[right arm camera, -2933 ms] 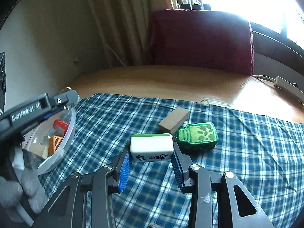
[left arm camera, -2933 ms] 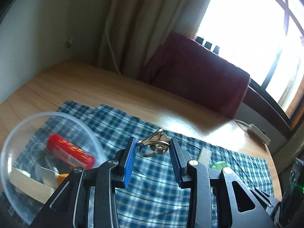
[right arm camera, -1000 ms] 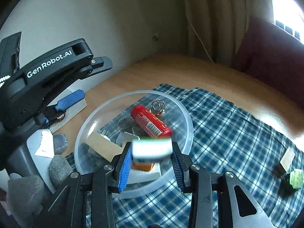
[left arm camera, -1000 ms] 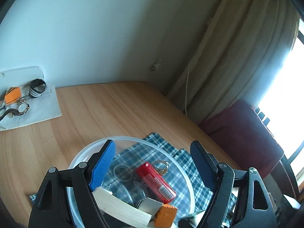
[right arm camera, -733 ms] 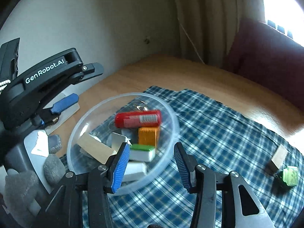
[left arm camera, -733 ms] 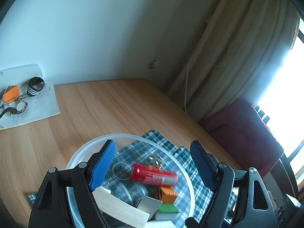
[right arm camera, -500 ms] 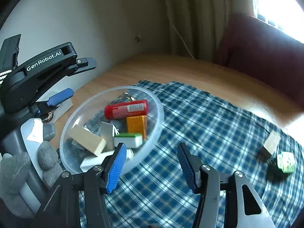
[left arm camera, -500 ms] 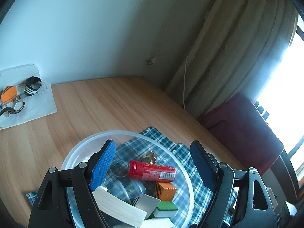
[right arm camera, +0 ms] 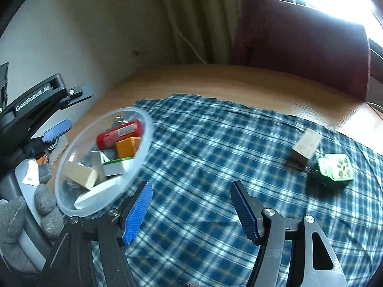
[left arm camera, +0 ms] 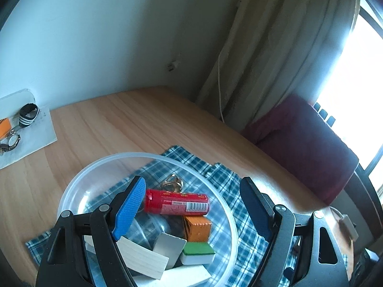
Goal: Organize rigid objects
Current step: 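Move the right tool to the green case and close on it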
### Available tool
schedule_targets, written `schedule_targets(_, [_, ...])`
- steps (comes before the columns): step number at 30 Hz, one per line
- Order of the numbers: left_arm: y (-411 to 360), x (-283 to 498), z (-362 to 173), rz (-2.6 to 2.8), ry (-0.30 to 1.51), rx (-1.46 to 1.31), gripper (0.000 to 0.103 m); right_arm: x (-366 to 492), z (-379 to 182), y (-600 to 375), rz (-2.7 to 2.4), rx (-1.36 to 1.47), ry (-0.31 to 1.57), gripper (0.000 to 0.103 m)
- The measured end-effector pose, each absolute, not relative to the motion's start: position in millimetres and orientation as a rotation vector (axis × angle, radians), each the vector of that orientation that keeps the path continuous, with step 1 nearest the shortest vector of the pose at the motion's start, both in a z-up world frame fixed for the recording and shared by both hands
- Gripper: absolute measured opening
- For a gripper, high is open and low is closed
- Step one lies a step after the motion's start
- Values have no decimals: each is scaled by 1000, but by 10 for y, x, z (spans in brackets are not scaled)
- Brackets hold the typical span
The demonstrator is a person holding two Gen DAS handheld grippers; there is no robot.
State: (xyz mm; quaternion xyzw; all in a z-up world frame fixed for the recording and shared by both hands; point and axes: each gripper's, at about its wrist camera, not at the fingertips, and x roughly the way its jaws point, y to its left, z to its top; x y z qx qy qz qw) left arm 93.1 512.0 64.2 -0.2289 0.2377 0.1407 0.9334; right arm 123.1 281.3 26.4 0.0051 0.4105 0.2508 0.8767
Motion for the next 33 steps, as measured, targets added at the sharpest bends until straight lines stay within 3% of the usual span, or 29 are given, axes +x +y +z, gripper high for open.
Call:
schedule_targets(13, [4849, 1006, 599, 229, 525, -386, 82, 1385, 253, 2107, 311, 51, 842, 85])
schedule_targets(33, [4199, 1046, 521, 90, 605, -197, 82, 1812, 52, 1602, 143, 3, 881, 87])
